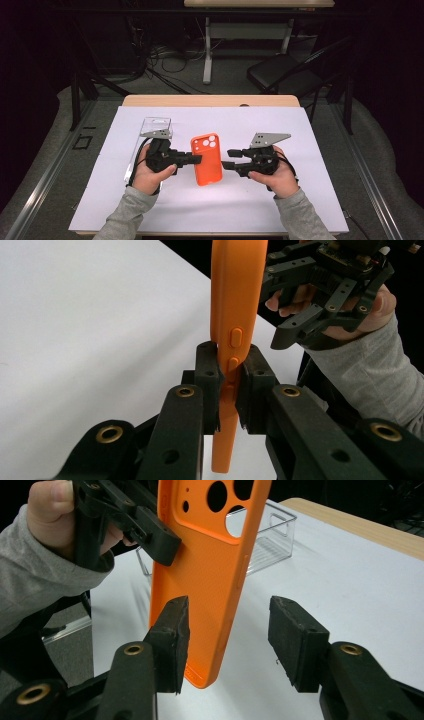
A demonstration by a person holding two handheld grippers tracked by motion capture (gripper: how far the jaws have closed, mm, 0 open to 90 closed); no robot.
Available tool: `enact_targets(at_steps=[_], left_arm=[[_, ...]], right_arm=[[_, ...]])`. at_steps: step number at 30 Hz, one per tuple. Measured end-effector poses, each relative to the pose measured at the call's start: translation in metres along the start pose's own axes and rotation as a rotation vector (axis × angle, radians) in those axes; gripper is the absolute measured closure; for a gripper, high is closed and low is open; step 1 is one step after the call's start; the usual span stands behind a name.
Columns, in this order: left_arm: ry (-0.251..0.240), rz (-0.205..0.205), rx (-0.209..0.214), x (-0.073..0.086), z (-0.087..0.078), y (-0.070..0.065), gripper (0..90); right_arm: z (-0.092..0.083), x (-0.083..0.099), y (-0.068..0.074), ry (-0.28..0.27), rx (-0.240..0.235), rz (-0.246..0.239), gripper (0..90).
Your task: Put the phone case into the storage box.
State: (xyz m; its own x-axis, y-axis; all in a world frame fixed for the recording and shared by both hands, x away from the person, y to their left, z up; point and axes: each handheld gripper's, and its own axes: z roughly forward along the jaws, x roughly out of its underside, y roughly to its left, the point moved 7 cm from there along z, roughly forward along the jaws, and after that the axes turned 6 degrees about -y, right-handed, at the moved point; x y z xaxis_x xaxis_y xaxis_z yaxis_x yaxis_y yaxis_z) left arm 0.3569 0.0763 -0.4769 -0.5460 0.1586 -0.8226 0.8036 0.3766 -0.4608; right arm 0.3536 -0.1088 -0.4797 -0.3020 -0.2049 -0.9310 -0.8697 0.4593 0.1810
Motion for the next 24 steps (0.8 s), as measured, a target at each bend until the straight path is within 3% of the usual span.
enact_targets(at_steps=[17, 24], left_arm=[[0.019, 0.011, 0.011, 0.0034, 0.0061, -0.0035, 81.5], [0.022, 0.013, 0.016, 0.0044, 0.0081, -0.005, 81.5]], right_arm=[[0.0014, 0.0023, 0.0004, 0.019, 0.005, -0.01, 49.1], [0.001, 0.0027, 0.001, 0.021, -0.007, 0.007, 52.1]])
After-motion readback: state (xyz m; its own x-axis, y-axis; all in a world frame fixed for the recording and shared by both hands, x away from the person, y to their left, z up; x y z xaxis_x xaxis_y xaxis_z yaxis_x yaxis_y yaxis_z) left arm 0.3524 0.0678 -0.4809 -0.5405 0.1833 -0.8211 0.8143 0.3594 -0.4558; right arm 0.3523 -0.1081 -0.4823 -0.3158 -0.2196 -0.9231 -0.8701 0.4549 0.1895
